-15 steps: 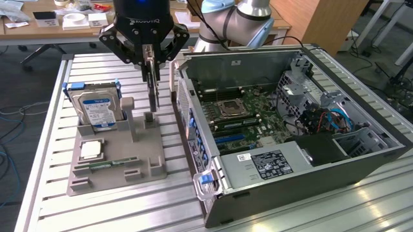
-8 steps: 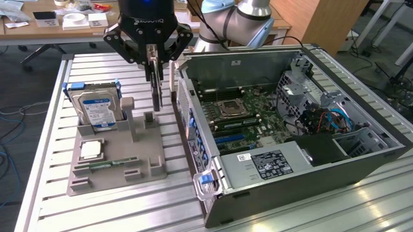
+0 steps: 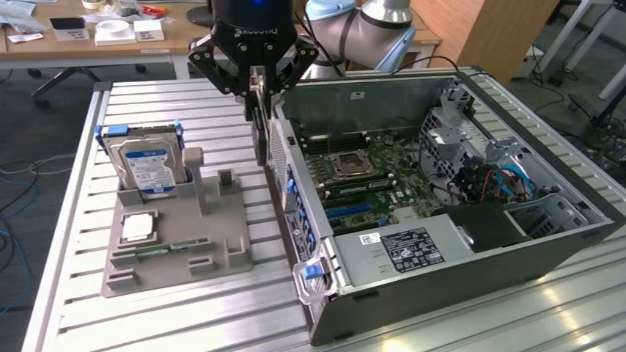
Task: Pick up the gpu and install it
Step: 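Pick up the gpu and move the gpu toward the slot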
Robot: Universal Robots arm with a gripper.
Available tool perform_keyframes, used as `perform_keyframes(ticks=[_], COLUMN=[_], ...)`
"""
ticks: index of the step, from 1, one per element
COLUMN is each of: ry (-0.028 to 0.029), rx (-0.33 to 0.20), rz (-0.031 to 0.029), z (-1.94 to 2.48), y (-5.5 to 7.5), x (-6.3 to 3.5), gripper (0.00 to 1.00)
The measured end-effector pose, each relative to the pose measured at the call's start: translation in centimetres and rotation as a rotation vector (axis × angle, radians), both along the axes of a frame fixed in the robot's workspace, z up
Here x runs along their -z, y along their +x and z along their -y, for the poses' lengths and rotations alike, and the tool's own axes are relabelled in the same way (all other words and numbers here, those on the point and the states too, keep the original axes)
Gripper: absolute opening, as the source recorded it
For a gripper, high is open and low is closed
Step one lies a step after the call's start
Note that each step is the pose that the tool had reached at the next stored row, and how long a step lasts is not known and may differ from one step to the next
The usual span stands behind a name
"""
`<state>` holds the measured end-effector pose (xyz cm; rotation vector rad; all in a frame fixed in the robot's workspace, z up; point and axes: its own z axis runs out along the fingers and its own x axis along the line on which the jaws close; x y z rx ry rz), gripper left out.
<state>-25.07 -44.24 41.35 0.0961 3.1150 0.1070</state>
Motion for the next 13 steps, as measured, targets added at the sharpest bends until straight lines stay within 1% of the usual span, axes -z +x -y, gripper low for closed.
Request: perform_keyframes(ticks=[13], ry=[0.0], rx=[0.0], rz=[0.0001], z=[0.0], y=[2.2], x=[0.0], gripper=[0.27])
